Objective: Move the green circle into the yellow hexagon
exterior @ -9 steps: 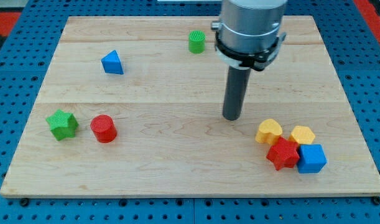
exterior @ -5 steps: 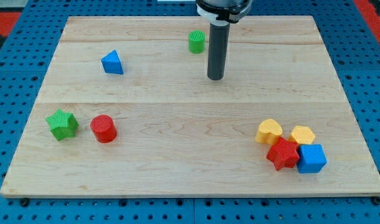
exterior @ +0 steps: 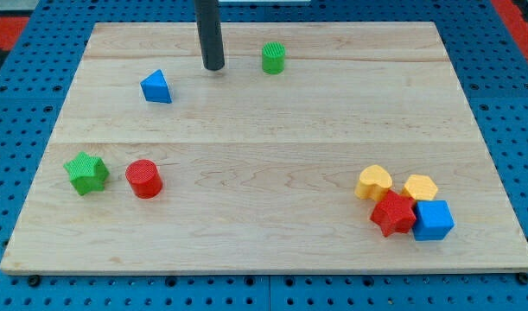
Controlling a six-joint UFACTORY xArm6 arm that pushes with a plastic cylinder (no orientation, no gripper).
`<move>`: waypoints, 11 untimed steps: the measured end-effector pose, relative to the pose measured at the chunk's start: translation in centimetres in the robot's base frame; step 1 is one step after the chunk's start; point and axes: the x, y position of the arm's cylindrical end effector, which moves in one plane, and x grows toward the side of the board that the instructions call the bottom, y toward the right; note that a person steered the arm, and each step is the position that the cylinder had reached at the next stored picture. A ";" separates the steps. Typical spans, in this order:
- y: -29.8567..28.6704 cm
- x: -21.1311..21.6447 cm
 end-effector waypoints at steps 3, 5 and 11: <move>9.8 -2.9; 11.4 0.8; 12.2 7.0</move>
